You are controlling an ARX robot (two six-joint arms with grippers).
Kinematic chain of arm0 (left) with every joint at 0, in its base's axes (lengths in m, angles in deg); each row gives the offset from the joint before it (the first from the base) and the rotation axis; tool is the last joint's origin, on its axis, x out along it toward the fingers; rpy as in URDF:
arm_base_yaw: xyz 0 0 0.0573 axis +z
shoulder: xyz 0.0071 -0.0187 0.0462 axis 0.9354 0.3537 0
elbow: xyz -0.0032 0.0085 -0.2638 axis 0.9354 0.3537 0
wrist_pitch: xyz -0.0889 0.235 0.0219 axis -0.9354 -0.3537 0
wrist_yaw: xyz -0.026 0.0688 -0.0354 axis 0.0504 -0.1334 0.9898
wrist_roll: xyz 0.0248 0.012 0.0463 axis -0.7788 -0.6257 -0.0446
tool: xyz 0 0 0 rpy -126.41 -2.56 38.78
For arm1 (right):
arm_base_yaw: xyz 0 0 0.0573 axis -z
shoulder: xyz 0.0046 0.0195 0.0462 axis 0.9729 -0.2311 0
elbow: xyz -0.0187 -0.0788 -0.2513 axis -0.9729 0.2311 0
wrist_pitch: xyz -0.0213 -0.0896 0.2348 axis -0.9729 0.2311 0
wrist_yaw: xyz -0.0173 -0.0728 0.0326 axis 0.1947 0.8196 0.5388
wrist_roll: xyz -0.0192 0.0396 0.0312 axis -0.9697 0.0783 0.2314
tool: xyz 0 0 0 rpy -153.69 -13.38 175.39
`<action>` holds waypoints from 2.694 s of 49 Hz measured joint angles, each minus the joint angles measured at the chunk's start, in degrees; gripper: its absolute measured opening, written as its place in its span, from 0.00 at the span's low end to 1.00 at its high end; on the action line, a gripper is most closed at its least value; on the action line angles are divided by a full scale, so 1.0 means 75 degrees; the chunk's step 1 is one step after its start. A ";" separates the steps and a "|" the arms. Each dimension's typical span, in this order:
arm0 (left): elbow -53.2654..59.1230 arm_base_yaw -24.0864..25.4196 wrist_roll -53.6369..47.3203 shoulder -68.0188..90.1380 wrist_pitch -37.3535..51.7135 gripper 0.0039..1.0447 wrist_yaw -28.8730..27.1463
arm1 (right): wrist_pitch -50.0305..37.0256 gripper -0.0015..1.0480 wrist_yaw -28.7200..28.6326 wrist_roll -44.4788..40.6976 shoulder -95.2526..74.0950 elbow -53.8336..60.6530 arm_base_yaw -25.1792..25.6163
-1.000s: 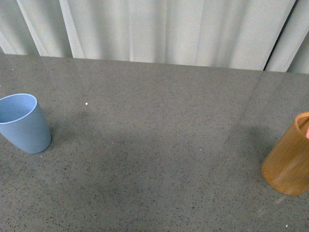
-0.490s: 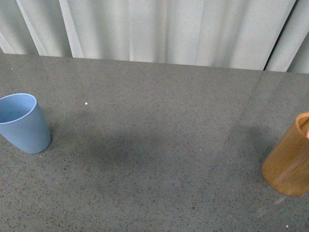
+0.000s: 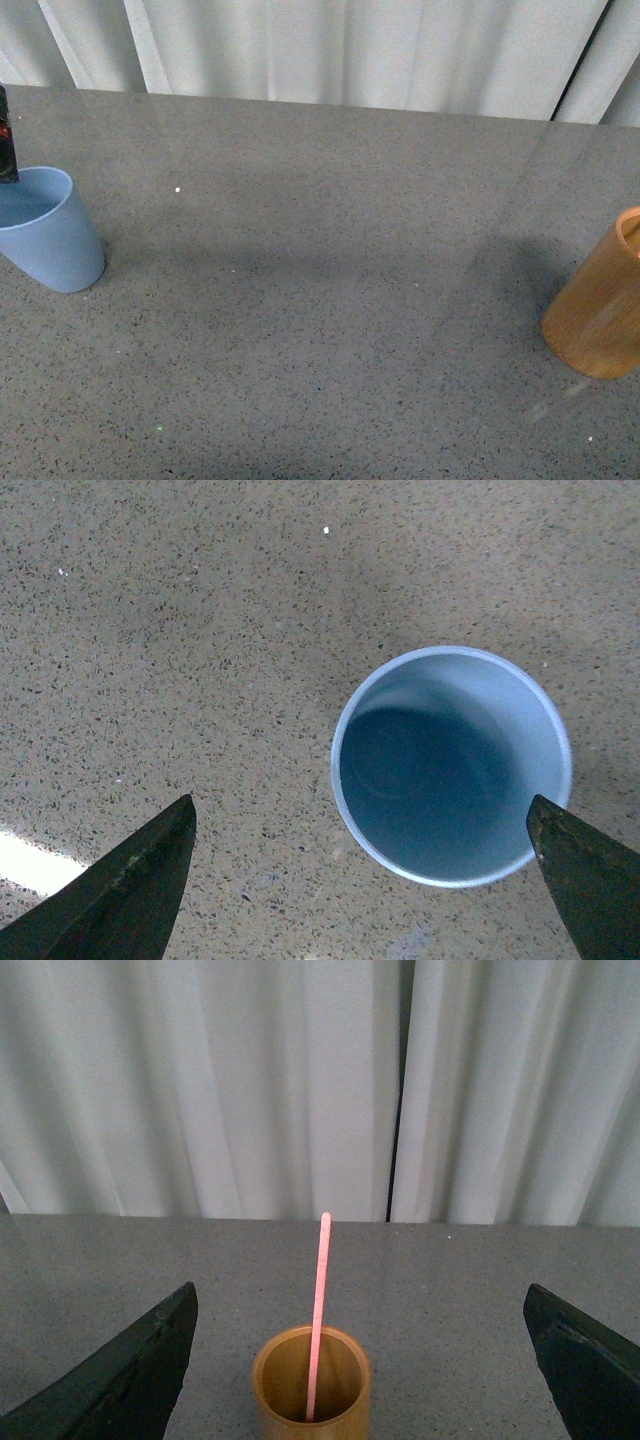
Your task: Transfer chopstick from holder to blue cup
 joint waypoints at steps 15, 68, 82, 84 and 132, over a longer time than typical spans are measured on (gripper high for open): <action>-0.0527 0.0055 -0.0032 0.0935 0.0114 0.94 -0.0466 | 0.0000 0.90 0.0000 0.0000 0.0000 0.0000 0.0000; -0.1542 -0.0772 0.0877 0.1664 -0.0819 0.03 -0.0166 | 0.0000 0.90 0.0000 0.0000 0.0000 0.0000 0.0000; -0.1542 -0.2407 0.1186 0.0629 -0.1221 0.03 0.0172 | 0.0000 0.90 0.0000 -0.0003 0.0000 0.0000 0.0000; -0.1542 -0.2731 0.1265 0.0632 -0.1265 0.03 0.0172 | 0.0000 0.90 0.0000 0.0000 0.0000 0.0000 0.0000; -0.2550 -0.4736 0.1821 0.2687 -0.1696 0.58 -0.0201 | 0.0000 0.90 0.0000 0.0000 0.0000 0.0000 0.0000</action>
